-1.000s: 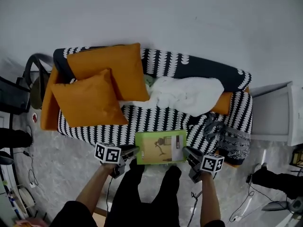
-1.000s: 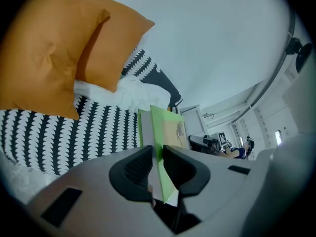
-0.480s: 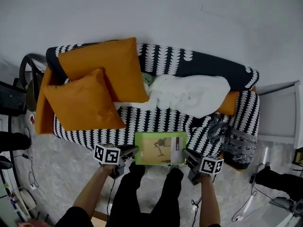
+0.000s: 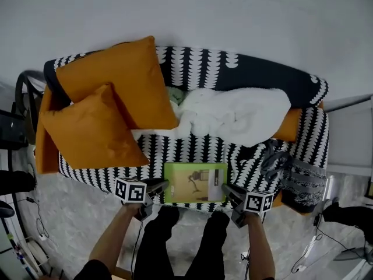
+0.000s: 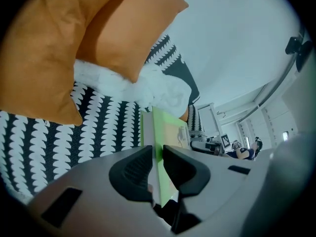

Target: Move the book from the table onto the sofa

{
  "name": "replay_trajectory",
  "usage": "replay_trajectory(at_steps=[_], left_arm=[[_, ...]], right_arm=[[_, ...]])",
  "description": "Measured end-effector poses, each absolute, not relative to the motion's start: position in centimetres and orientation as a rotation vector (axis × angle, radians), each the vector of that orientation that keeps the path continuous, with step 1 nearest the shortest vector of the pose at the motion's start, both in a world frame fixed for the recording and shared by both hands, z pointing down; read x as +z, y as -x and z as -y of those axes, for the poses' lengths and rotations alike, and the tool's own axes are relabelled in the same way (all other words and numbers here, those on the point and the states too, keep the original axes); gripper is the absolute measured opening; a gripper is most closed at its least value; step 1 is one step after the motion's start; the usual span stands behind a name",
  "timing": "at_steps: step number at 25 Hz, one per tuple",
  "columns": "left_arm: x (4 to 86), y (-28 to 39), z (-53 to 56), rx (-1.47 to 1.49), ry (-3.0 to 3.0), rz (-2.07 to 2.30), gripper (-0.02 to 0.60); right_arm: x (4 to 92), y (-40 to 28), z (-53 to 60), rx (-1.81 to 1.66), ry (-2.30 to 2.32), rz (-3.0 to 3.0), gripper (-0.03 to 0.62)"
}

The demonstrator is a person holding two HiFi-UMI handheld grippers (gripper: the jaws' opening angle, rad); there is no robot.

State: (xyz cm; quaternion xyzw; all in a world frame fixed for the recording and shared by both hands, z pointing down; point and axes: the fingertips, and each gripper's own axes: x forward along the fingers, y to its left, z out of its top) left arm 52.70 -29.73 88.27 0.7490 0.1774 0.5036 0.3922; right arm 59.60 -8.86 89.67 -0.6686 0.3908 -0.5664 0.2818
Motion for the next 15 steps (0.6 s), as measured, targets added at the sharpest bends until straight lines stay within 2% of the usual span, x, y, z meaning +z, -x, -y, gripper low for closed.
replay_trajectory(at_steps=[14, 15], left_arm=[[92.2, -54.3, 30.1, 1.283, -1.918, -0.465, 0.08], [92.3, -54.3, 30.2, 1.284, -1.928, -0.454, 0.105]], right_arm=[[93.5, -60.7, 9.1, -1.51, 1.822, -1.023, 0.089], [93.5, -60.7, 9.3, -1.507, 1.816, -1.02, 0.152]])
